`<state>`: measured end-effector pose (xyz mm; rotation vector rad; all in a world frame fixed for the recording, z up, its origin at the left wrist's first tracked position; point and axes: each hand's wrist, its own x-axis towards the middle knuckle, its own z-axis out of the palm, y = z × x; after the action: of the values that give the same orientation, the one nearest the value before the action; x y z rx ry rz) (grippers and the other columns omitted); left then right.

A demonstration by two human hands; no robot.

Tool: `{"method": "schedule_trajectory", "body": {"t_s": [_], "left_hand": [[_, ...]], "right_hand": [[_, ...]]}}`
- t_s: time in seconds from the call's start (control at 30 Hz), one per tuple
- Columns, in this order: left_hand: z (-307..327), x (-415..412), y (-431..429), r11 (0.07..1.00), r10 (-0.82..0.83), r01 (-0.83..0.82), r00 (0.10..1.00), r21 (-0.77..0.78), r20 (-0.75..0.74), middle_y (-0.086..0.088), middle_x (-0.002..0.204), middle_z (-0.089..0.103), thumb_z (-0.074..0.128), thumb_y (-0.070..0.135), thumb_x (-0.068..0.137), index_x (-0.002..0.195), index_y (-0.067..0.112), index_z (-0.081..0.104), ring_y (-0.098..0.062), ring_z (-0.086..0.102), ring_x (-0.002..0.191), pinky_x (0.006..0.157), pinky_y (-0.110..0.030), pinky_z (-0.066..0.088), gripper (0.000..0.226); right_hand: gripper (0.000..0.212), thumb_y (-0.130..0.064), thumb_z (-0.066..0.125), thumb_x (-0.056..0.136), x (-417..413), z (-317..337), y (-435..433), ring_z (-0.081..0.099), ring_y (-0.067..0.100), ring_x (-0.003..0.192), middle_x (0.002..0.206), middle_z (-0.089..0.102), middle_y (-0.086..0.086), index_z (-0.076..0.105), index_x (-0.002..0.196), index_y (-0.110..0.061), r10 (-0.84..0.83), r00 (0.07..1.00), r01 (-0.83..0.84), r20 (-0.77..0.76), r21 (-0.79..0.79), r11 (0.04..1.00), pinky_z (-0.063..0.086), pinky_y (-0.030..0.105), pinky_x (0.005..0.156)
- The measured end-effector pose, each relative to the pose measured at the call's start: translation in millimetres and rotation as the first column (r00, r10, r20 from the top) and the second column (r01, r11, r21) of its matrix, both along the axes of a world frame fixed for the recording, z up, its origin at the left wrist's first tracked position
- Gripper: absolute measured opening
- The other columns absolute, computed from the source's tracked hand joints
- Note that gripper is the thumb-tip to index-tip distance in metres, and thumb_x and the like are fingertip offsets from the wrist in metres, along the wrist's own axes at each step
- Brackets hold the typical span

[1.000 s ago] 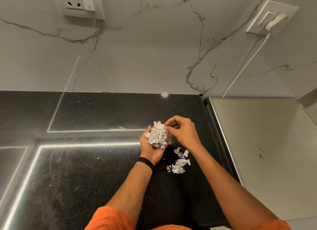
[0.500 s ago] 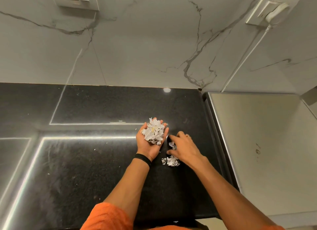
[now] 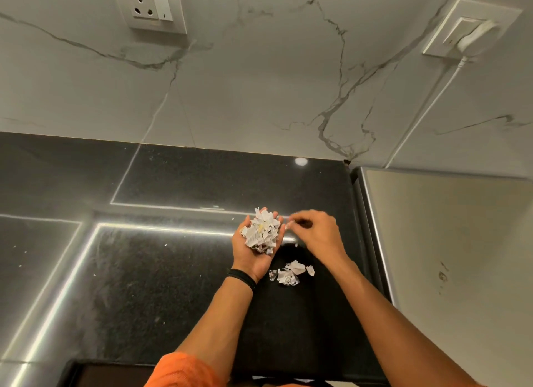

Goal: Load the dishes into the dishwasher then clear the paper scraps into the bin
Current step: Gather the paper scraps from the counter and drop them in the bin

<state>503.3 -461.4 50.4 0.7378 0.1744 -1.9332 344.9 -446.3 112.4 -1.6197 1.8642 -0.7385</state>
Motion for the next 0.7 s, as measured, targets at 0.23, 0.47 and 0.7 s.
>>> {"method": "schedule_trajectory", "body": {"t_s": [0.23, 0.47, 0.7], "left_hand": [[11, -16, 3, 0.999, -0.016, 0.017, 1.000, -0.030, 0.013, -0.020, 0.141, 0.058, 0.043, 0.040, 0.102, 0.141, 0.009, 0.056, -0.034, 0.058, 0.128, 0.111, -0.047, 0.043, 0.051], [16, -19, 5, 0.999, -0.006, 0.007, 1.000, -0.053, 0.011, -0.016, 0.125, 0.067, 0.045, 0.039, 0.100, 0.134, 0.011, 0.062, -0.029, 0.068, 0.108, 0.095, -0.043, 0.052, 0.047], [17, -16, 8, 0.997, 0.064, -0.066, 0.997, -0.036, -0.049, -0.022, 0.141, 0.058, 0.048, 0.038, 0.100, 0.141, 0.009, 0.056, -0.036, 0.059, 0.127, 0.112, -0.053, 0.042, 0.051]], "right_hand": [[0.010, -0.026, 0.077, 0.088, 11, 33, -18, 0.067, -0.003, 0.092, 0.095, 0.073, -0.017, 0.078, 0.097, -0.031, 0.128, 0.983, -0.121, 0.128, -0.064, 0.991, 0.055, 0.018, 0.084], [0.021, -0.035, 0.067, 0.097, 19, 28, -12, 0.069, -0.003, 0.096, 0.104, 0.076, -0.014, 0.077, 0.113, -0.028, 0.215, 0.971, -0.215, 0.106, -0.010, 0.976, 0.058, 0.024, 0.088], [0.019, -0.018, 0.067, 0.097, 0, 27, -14, 0.065, -0.008, 0.099, 0.103, 0.073, -0.019, 0.077, 0.110, -0.028, 0.146, 0.980, -0.134, 0.135, -0.095, 0.986, 0.047, 0.006, 0.085]]}}
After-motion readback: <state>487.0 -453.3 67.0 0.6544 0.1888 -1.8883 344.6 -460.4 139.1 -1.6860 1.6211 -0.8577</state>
